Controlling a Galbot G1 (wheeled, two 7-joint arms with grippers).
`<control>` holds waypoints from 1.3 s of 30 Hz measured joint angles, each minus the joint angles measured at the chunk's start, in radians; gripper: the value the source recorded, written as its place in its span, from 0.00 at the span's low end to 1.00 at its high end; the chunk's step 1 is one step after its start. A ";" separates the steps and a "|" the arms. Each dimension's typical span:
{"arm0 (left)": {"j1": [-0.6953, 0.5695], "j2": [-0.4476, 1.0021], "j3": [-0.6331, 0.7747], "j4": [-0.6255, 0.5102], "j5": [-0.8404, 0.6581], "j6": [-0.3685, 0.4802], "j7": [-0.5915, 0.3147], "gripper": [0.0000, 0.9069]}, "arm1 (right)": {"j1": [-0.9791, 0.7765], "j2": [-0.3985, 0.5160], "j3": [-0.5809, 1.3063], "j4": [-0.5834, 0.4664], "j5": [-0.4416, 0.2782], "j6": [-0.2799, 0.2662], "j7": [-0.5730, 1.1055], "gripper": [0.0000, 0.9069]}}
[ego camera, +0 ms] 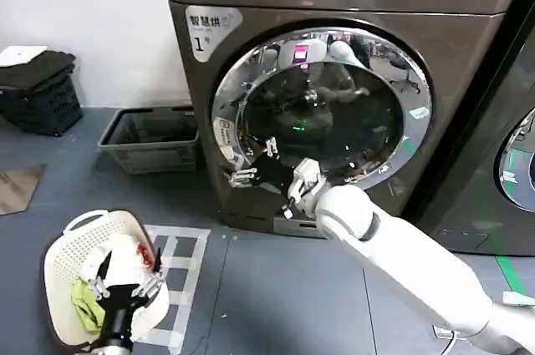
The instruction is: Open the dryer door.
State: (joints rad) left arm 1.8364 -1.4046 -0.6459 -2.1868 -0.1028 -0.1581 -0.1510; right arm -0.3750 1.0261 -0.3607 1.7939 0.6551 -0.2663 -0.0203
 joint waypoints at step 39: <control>-0.001 0.005 0.002 0.001 -0.001 -0.004 0.000 1.00 | 0.065 0.075 -0.030 -0.119 0.005 0.009 -0.024 1.00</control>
State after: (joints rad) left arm 1.8359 -1.3997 -0.6442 -2.1853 -0.1041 -0.1621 -0.1506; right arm -0.3095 1.1008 -0.3902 1.6752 0.6603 -0.2574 -0.0441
